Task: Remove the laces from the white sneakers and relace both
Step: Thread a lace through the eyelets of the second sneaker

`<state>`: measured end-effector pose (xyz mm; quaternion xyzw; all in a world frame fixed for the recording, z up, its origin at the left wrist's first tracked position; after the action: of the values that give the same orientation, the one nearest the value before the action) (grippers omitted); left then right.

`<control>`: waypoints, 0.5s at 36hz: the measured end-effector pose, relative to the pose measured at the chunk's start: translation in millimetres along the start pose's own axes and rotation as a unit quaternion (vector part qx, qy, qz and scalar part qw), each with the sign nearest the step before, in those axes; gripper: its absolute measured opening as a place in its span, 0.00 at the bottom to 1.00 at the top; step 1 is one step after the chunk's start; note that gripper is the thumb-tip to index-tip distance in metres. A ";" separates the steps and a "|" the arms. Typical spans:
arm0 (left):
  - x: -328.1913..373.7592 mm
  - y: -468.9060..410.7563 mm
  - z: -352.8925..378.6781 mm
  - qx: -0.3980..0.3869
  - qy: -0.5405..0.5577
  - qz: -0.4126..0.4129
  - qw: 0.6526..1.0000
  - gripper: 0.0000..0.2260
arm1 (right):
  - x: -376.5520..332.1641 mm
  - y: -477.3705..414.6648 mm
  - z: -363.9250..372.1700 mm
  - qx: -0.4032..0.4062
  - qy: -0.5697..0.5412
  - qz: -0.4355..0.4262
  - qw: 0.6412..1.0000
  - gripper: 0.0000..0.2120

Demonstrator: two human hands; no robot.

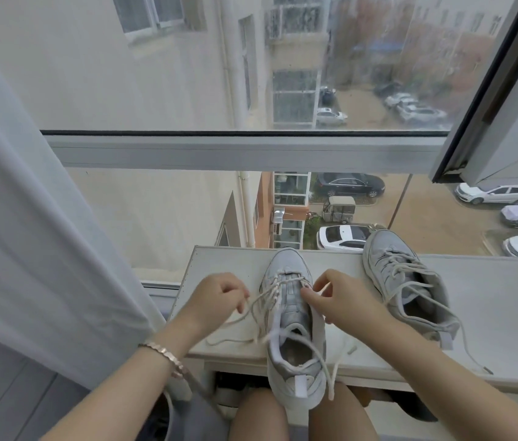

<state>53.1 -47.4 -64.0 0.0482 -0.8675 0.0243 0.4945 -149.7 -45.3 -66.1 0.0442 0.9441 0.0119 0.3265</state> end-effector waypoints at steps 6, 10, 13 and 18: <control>-17.7 -27.2 -5.2 -0.016 -0.135 -0.038 0.990 0.11 | 0.5 -4.0 8.3 0.007 -0.020 0.017 1.000 0.08; -7.5 -24.0 33.1 -0.075 -0.063 -0.020 0.995 0.07 | 3.2 -3.1 9.3 0.013 -0.042 0.033 0.999 0.08; -6.5 -23.2 43.8 -0.072 -0.059 -0.028 0.995 0.06 | 6.0 -3.1 9.3 0.020 -0.061 0.046 0.997 0.09; -10.9 -16.4 42.4 -0.098 -0.099 -0.056 0.989 0.09 | 6.7 -3.2 13.6 0.005 -0.064 0.053 0.997 0.08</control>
<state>24.1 -66.9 -95.1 0.0502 -0.9063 -0.0934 0.4091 -146.7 -47.9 -81.1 0.0967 0.9176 0.0220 0.3850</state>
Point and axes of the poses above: each hand's wrist, its own y-axis away from the middle knuckle, its own z-axis out of the palm, x = y × z, the point moved 9 cm from there along -y, towards the middle knuckle, and after that the axes turned 14 degrees about x, right-handed, at the moved point
